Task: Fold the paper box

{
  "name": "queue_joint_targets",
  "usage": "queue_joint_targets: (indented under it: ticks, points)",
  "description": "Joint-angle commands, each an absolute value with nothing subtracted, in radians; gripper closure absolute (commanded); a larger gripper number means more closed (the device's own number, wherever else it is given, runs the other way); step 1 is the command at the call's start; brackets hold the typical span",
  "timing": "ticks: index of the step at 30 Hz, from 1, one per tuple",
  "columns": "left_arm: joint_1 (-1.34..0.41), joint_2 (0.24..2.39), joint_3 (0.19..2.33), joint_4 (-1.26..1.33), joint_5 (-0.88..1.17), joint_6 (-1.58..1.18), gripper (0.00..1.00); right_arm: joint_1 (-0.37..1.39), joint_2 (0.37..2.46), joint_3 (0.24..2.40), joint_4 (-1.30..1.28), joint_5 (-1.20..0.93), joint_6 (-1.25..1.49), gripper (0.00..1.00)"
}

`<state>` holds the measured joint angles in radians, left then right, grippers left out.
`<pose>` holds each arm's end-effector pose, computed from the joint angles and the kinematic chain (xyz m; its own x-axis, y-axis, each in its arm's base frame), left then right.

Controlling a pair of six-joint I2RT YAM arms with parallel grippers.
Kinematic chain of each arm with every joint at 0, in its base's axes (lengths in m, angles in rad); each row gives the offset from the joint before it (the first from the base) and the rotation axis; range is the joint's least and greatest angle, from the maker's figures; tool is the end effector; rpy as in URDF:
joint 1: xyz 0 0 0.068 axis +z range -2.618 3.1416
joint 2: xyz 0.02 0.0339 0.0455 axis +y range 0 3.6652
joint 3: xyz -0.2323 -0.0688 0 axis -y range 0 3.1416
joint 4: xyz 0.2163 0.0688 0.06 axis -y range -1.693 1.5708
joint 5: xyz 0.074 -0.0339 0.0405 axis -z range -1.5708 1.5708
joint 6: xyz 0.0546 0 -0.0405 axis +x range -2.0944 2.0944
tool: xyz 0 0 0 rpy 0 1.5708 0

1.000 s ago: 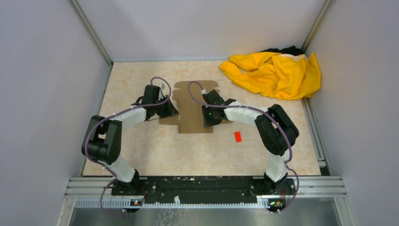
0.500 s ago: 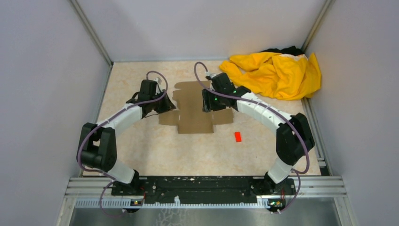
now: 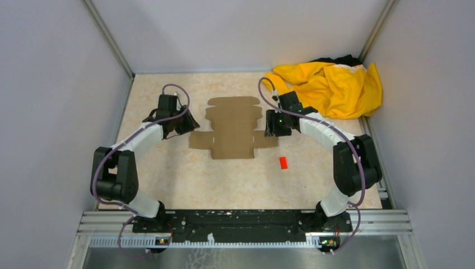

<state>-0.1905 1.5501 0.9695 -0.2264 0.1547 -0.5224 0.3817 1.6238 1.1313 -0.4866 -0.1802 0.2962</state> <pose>0.3101 -0.0684 0.1849 -0.7601 -0.3555 -0.5439 -0.1010 0.8915 -0.4416 0.2957 0.1292 0.1901 -0.8708 -0.0401 -0.4901 -0.2144 0.9279 0.3051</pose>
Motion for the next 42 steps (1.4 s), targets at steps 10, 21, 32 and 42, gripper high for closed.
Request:
queue_joint_targets:
  ticks: [10, 21, 32, 42]
  points:
    - [-0.131, 1.577, 0.894, -0.178, 0.134, -0.532, 0.55, 0.232, 1.585, 1.001, -0.282, -0.367, 0.302, 0.46]
    - [-0.13, 1.578, 0.829, -0.113, 0.176, -0.55, 0.55, 0.215, 1.622, 0.973, -0.25, -0.375, 0.308, 0.45]
    - [-0.13, 1.583, 0.809, -0.103, 0.181, -0.557, 0.54, 0.206, 1.672, 0.977, -0.24, -0.383, 0.317, 0.45]
    - [-0.13, 1.502, 0.797, -0.129, 0.138, -0.559, 0.54, 0.206, 1.686, 0.978, -0.235, -0.373, 0.317, 0.45]
